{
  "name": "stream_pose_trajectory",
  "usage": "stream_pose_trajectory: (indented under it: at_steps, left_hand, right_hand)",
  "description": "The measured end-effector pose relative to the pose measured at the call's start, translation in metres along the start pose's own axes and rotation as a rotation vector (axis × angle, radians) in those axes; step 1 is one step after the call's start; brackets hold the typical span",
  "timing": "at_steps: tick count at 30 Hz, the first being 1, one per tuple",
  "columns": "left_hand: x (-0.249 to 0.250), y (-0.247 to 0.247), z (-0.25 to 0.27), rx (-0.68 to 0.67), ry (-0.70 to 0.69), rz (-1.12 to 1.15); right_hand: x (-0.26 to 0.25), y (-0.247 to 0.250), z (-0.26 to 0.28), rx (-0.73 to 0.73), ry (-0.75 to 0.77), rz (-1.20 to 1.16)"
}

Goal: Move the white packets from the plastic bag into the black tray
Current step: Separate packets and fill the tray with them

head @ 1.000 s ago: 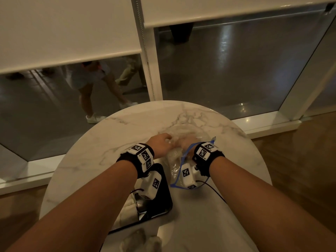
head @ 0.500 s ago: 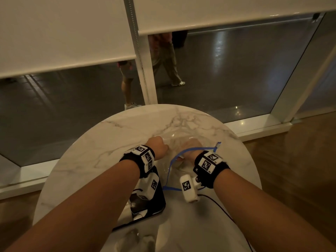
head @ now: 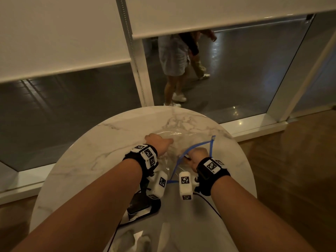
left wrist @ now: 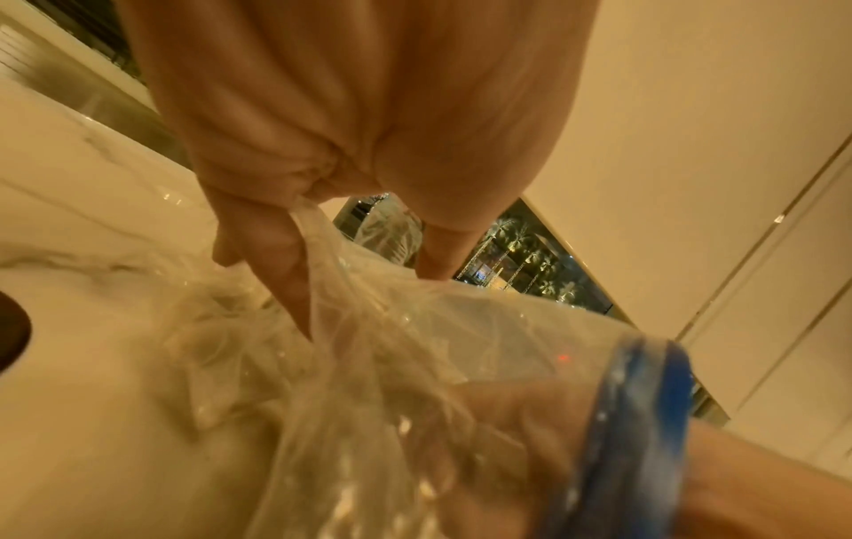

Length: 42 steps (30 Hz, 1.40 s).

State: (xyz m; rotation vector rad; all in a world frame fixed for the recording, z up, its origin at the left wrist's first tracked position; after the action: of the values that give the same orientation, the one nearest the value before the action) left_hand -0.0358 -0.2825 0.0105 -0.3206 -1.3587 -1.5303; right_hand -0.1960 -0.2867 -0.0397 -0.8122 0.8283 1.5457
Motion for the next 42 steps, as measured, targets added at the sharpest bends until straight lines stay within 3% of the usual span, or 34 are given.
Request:
stream_pose_trajectory:
  at_steps: [6, 9, 16, 23, 27, 29, 32, 37, 40, 42]
  left_hand:
    - [-0.004, 0.003, -0.003, 0.026, -0.047, -0.010]
    - [-0.008, 0.005, -0.007, -0.006, -0.081, -0.033]
    - [-0.014, 0.012, -0.008, -0.129, -0.213, -0.210]
    - [0.004, 0.029, 0.034, -0.085, -0.390, -0.320]
    - [0.016, 0.053, 0.095, 0.059, -0.638, -0.171]
    - [0.010, 0.063, 0.127, 0.072, -0.689, -0.055]
    - [-0.020, 0.068, 0.165, -0.080, -0.553, 0.116]
    - [-0.078, 0.055, 0.214, -0.336, -0.138, 0.365]
    - [-0.104, 0.040, 0.226, -0.472, 0.115, 0.690]
    - [-0.114, 0.029, 0.224, -0.510, 0.165, 0.801]
  right_hand:
    - [-0.006, 0.003, 0.040, 0.230, 0.252, 0.424]
    - [-0.002, 0.024, 0.060, 0.289, 0.341, 0.457]
    - [0.031, 0.052, 0.087, 0.058, 0.269, 0.307]
    - [0.056, 0.073, 0.123, -0.070, 0.198, 0.091]
    - [0.063, 0.074, 0.141, -0.152, 0.214, 0.018]
    - [0.066, 0.070, 0.150, -0.175, 0.231, -0.003]
    - [0.071, 0.062, 0.158, -0.203, 0.262, 0.001]
    - [0.076, 0.040, 0.167, -0.299, 0.282, -0.019]
    - [0.079, 0.024, 0.169, -0.353, 0.287, -0.014]
    - [0.082, 0.018, 0.168, -0.378, 0.310, 0.041]
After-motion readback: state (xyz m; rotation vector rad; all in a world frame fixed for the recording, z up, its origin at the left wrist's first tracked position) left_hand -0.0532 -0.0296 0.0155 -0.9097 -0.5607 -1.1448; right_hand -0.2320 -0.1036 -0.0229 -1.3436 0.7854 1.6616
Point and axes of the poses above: each hand's wrist, its own z-axis away from the middle knuckle, its own y-axis out of the back of the hand, x = y × z, the point moved 2 cm from there along -z, towards the middle knuckle, and after that the axes turned 14 degrees about z, right-handed, at the moved point
